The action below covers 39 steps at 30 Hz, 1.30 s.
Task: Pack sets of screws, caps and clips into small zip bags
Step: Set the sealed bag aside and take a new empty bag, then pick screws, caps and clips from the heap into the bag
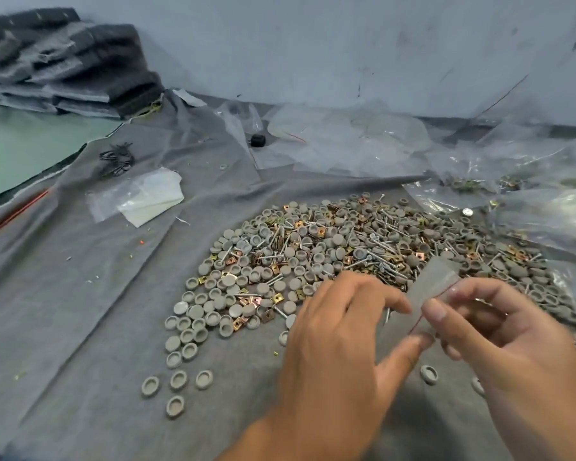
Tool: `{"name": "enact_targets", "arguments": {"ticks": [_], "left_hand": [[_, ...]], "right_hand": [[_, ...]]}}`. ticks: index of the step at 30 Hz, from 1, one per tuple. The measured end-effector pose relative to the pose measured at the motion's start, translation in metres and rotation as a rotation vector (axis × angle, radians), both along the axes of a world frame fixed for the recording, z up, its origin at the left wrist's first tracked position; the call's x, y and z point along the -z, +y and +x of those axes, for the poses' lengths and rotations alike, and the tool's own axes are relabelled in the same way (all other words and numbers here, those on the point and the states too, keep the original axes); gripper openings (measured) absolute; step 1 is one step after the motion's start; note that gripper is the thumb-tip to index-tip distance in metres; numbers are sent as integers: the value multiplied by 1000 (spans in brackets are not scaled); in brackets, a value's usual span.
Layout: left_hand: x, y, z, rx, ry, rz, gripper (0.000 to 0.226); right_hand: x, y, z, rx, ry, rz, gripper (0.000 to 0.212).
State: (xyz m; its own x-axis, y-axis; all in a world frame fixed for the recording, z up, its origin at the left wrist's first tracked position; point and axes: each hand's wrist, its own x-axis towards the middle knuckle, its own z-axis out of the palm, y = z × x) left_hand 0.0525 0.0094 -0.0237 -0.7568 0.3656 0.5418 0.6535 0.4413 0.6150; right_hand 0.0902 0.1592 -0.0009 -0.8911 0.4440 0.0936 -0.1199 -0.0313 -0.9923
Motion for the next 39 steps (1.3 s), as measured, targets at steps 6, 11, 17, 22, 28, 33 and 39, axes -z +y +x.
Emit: {"name": "enact_targets", "arguments": {"ticks": [6, 11, 17, 22, 28, 33, 39], "left_hand": [[-7, -7, -6, 40, -104, 47, 11], [-16, -19, -23, -86, -180, 163, 8], [-20, -37, -36, -261, 11, 107, 20], [-29, -69, -69, -466, -74, 278, 27], [-30, -73, -78, -427, -218, 250, 24], [-26, -68, -80, -429, -94, 133, 32], [-25, -64, -77, -438, -20, 81, 30]], "right_hand": [[3, 0, -1, 3, 33, -1, 21], [8, -1, 5, -62, 83, 145, 29], [26, -24, 0, 24, 173, 815, 16], [39, -21, -3, -130, 15, 906, 6], [43, -22, -33, -177, -139, 1081, 16], [30, -36, -86, -269, -187, 1333, 33], [28, -43, -104, -362, -306, 1487, 22]]}}
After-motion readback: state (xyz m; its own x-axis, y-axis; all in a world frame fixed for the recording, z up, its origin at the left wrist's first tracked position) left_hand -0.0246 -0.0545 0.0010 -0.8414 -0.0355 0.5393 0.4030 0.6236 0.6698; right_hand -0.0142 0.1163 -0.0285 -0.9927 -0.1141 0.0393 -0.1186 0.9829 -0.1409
